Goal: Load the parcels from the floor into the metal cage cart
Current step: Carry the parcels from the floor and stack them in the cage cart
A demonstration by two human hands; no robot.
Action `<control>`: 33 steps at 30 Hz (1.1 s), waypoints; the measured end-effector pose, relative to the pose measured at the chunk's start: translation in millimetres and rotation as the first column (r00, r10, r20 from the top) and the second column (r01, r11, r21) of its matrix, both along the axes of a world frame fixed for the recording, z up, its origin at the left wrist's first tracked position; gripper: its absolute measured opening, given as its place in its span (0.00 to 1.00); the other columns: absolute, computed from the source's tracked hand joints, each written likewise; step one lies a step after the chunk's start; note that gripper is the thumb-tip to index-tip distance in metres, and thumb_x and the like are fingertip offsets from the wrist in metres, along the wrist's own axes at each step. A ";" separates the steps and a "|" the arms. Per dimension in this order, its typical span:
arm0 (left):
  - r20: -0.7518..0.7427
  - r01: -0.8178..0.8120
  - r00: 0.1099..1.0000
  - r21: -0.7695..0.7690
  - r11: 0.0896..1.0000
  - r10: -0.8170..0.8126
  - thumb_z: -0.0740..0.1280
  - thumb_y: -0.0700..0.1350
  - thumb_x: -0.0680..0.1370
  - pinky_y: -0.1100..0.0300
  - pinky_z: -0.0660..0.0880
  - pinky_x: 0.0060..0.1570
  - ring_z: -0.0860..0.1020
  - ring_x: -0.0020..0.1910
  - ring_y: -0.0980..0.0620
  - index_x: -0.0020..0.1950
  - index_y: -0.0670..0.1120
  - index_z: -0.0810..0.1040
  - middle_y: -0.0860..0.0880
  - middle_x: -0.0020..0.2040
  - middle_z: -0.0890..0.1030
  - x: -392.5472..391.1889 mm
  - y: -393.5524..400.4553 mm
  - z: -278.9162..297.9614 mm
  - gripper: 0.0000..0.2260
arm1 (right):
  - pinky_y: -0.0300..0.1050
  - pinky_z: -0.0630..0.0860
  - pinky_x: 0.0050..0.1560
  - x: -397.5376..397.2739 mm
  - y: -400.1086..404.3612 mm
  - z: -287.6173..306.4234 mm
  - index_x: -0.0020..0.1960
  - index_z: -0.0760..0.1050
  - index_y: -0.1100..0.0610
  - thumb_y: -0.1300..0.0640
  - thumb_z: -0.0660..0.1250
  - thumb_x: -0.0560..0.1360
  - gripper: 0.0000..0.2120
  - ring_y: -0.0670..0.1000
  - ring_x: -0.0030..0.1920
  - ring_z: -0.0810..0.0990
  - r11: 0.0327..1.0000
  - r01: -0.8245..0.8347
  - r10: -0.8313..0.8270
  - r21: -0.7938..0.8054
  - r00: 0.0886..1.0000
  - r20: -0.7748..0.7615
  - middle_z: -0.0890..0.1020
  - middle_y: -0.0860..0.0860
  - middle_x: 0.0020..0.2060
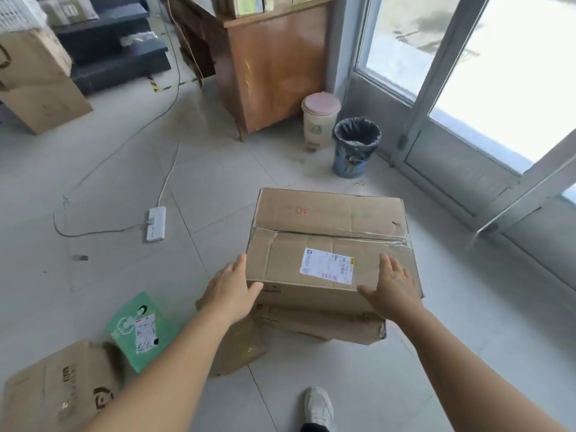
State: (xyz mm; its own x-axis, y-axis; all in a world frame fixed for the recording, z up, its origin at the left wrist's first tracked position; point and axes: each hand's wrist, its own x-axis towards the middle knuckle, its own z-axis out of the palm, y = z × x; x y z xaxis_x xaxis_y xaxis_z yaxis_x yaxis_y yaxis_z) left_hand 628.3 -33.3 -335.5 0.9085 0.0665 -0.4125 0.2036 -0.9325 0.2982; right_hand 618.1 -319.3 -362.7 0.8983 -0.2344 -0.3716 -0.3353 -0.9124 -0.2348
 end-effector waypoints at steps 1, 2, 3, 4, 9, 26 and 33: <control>-0.012 0.008 1.000 0.011 1.000 -0.008 0.59 0.56 0.80 0.49 0.64 0.69 0.61 0.74 0.45 0.79 0.49 0.47 0.48 0.78 0.58 14.9 -6.6 -8.0 0.33 | 0.53 0.57 0.73 10.6 -12.0 -8.0 0.79 0.45 0.57 0.40 0.65 0.76 0.44 0.56 0.77 0.56 1.000 0.022 -0.022 -0.009 1.000 -0.014 0.54 0.53 0.78; -0.020 0.014 1.000 0.021 1.000 -0.013 0.60 0.56 0.80 0.49 0.64 0.69 0.61 0.75 0.45 0.79 0.49 0.47 0.47 0.78 0.57 29.4 -13.1 -16.3 0.33 | 0.53 0.57 0.73 21.0 -23.4 -16.4 0.79 0.45 0.57 0.39 0.65 0.76 0.44 0.56 0.77 0.56 0.999 0.038 -0.039 -0.019 0.999 -0.026 0.54 0.53 0.78; -0.029 0.016 0.999 0.029 0.999 -0.015 0.60 0.56 0.80 0.49 0.63 0.70 0.60 0.75 0.45 0.79 0.49 0.47 0.47 0.78 0.57 42.9 -18.8 -25.0 0.34 | 0.53 0.57 0.73 30.9 -34.1 -24.6 0.80 0.45 0.57 0.39 0.65 0.76 0.44 0.56 0.77 0.56 0.998 0.054 -0.055 -0.028 0.998 -0.038 0.54 0.53 0.78; -0.037 0.014 0.999 0.037 0.999 -0.013 0.60 0.56 0.80 0.49 0.63 0.70 0.60 0.75 0.45 0.79 0.49 0.46 0.47 0.78 0.56 55.7 -23.6 -33.9 0.34 | 0.53 0.57 0.73 40.3 -44.2 -33.2 0.79 0.45 0.57 0.39 0.65 0.75 0.45 0.57 0.77 0.55 0.997 0.070 -0.072 -0.033 0.996 -0.050 0.54 0.53 0.78; -0.080 -0.069 0.994 0.065 0.996 0.074 0.63 0.56 0.78 0.46 0.64 0.70 0.59 0.75 0.43 0.79 0.50 0.42 0.46 0.79 0.52 111.2 -32.3 -77.3 0.38 | 0.54 0.57 0.74 73.4 -84.2 -76.1 0.79 0.43 0.60 0.40 0.66 0.75 0.47 0.58 0.77 0.54 0.982 0.187 -0.188 -0.019 0.975 -0.118 0.53 0.56 0.78; -0.151 -0.317 0.943 -0.143 0.938 0.296 0.78 0.49 0.68 0.45 0.63 0.70 0.60 0.74 0.42 0.79 0.52 0.40 0.47 0.78 0.52 169.9 -26.2 -140.0 0.54 | 0.55 0.68 0.64 110.5 -108.2 -123.5 0.78 0.49 0.55 0.46 0.80 0.63 0.55 0.58 0.69 0.67 0.824 0.452 -0.442 0.341 0.890 -0.112 0.64 0.55 0.71; -0.101 -0.288 0.957 -0.233 0.929 0.271 0.78 0.49 0.68 0.46 0.62 0.70 0.60 0.75 0.43 0.79 0.52 0.41 0.47 0.78 0.53 151.7 -16.1 -118.0 0.54 | 0.56 0.71 0.62 90.5 -100.4 -94.8 0.73 0.57 0.54 0.46 0.82 0.60 0.50 0.57 0.65 0.71 0.810 0.463 -0.477 0.360 0.877 -0.055 0.69 0.55 0.66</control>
